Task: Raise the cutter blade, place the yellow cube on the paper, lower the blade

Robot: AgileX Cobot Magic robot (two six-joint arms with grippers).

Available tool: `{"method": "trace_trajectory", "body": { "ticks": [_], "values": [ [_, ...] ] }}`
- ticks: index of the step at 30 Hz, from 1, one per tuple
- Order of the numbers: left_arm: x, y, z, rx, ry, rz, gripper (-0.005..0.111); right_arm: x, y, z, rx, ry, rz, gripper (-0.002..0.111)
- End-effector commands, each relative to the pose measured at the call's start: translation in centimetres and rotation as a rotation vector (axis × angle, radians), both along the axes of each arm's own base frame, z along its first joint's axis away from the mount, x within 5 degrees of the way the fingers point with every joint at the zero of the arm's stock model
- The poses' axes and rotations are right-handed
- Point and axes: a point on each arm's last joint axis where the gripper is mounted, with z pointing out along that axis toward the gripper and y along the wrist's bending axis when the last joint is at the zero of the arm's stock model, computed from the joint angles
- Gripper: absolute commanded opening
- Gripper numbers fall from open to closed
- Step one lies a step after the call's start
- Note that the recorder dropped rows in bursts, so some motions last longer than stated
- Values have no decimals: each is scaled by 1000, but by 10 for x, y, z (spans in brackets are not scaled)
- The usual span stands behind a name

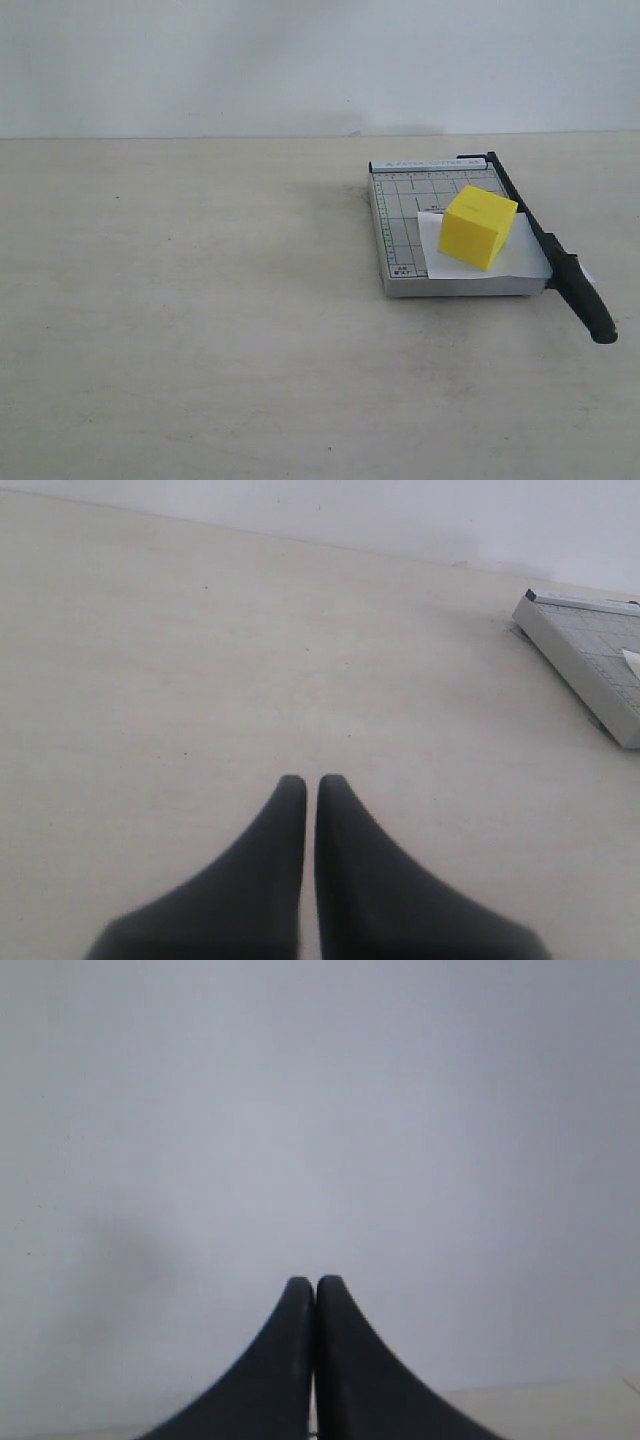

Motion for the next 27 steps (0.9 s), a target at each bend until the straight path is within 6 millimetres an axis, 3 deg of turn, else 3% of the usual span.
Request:
{"method": "trace_trajectory", "body": {
  "ticks": [1,7,27],
  "values": [
    [0,0,0,-3,-6,-3,4,12,-1,-37,-40,89,-21,0],
    [0,0,0,-3,-6,-3,4,22,-1,-81,-51,221,-20,0],
    [0,0,0,-3,-6,-3,4,22,-1,-83,-104,237,-26,0]
  ]
}}
